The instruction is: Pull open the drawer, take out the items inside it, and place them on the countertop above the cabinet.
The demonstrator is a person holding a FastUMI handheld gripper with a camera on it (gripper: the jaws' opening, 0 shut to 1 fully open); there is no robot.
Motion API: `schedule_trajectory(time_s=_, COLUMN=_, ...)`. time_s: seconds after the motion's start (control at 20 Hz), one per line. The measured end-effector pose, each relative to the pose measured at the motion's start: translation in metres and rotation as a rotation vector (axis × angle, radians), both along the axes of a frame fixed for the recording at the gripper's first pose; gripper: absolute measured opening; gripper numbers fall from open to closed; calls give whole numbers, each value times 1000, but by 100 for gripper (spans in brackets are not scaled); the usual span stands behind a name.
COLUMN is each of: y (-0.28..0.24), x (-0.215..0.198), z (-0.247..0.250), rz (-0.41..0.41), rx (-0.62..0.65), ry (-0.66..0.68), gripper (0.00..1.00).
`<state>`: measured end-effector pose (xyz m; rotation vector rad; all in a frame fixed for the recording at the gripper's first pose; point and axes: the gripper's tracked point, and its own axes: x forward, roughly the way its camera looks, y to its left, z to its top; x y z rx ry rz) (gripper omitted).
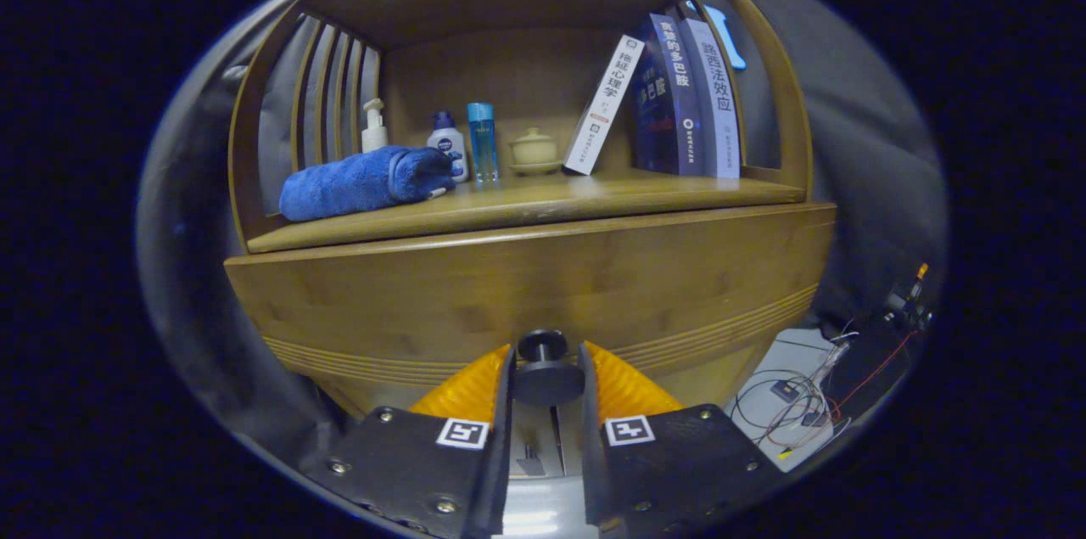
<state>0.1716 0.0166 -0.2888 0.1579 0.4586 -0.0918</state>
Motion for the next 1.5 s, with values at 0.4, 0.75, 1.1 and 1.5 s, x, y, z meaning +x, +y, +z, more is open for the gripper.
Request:
schedule_trajectory(time_s=0.4, y=-2, x=-33, z=6, rz=-18, rx=12, ry=20, gripper=36)
schedule_trajectory(time_s=0.75, y=-2, x=-70, z=11, rz=-55, rx=10, ry=52, gripper=36)
schedule_trajectory(time_s=1.1, y=4, x=-141, z=40, rz=19, rx=25, ry=58, gripper=18)
schedule_trajectory(time_s=1.5, y=-35, x=-144, z=37, rz=-85, rx=22, ry=4, gripper=5)
